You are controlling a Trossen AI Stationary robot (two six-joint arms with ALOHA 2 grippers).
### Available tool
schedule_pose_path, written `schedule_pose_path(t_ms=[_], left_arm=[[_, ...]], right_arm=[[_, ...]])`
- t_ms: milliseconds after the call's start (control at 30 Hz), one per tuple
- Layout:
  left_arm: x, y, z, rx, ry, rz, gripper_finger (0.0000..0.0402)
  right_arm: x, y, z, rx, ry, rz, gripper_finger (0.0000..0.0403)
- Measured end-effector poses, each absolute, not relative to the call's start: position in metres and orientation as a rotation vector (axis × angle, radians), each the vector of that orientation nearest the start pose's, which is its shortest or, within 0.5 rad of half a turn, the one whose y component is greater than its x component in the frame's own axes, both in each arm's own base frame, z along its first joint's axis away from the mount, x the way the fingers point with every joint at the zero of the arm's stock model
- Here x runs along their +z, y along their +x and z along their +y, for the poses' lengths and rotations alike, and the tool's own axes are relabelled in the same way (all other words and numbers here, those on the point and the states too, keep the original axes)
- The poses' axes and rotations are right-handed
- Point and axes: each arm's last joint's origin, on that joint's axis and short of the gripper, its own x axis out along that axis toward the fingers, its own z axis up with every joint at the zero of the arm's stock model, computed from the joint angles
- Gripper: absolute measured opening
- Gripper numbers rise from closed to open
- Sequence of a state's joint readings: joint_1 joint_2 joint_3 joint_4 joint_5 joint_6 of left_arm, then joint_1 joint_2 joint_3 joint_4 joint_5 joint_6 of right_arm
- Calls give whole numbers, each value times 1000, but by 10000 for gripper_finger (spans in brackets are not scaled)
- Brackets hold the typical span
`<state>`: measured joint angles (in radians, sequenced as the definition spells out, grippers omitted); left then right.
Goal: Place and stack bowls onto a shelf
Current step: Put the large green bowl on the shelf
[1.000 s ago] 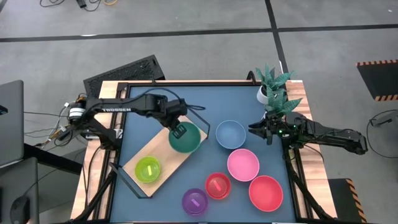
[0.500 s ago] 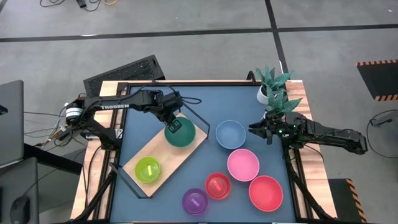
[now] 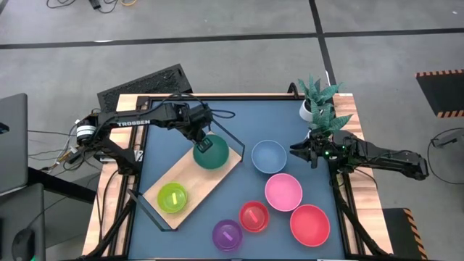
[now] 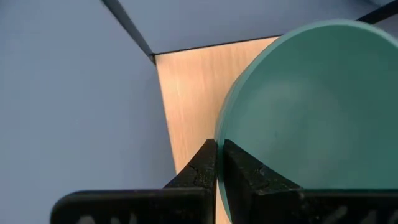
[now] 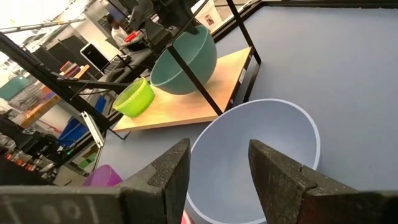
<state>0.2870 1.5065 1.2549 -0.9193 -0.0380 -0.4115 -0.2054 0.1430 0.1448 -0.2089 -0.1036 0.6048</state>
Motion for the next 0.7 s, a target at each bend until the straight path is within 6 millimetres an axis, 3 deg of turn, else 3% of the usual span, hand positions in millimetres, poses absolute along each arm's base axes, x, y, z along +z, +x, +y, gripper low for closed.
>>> schedule_pose_path(t_ms=[500,700], left_arm=[[275,280,78,481,-542,1117,103],[289,274,77,487,-562,1093,137]], right_arm=[[182,97,-17,-160,631,169,189],[182,97,-17,-160,631,169,189]])
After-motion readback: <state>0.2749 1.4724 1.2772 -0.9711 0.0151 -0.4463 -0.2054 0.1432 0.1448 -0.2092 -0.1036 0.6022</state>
